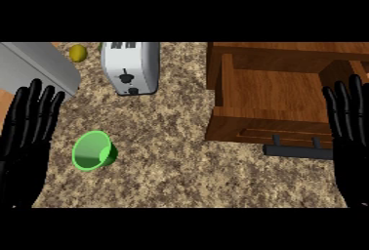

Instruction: Pick up the cup, place it into the drawer and close the drawer

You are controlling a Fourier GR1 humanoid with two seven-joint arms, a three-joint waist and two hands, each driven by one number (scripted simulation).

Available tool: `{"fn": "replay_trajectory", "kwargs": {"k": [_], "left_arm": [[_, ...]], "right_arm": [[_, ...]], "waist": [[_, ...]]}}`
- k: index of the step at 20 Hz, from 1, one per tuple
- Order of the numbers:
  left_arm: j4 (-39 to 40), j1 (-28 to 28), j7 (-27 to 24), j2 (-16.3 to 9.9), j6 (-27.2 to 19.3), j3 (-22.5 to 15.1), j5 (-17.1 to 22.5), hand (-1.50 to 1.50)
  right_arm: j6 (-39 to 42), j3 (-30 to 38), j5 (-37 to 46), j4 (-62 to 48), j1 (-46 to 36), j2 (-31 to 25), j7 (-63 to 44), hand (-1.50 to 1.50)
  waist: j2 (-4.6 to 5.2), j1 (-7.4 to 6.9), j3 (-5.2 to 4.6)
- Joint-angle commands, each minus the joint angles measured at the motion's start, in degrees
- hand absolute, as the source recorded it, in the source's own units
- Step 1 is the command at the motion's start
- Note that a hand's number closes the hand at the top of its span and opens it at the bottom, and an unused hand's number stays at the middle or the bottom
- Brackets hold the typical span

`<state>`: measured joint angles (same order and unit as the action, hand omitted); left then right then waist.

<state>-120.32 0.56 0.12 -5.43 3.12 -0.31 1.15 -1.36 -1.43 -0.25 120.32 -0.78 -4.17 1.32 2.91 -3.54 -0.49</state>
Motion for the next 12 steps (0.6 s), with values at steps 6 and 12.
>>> {"fn": "replay_trajectory", "kwargs": {"k": [6,12], "left_arm": [[1.02,2.50,-5.61,-12.73,26.69,3.58,24.76,-1.50],[17.92,5.29,0.66,-18.32,35.39,11.00,43.00,-1.50]], "right_arm": [[0.89,0.87,0.28,-1.08,0.11,-1.08,1.31,-1.50],[5.06,-1.44,-2.17,-5.14,-4.62,-3.66,-8.13,-1.50]], "waist": [[-3.04,2.76,0.25],[-2.75,3.05,0.39]]}}
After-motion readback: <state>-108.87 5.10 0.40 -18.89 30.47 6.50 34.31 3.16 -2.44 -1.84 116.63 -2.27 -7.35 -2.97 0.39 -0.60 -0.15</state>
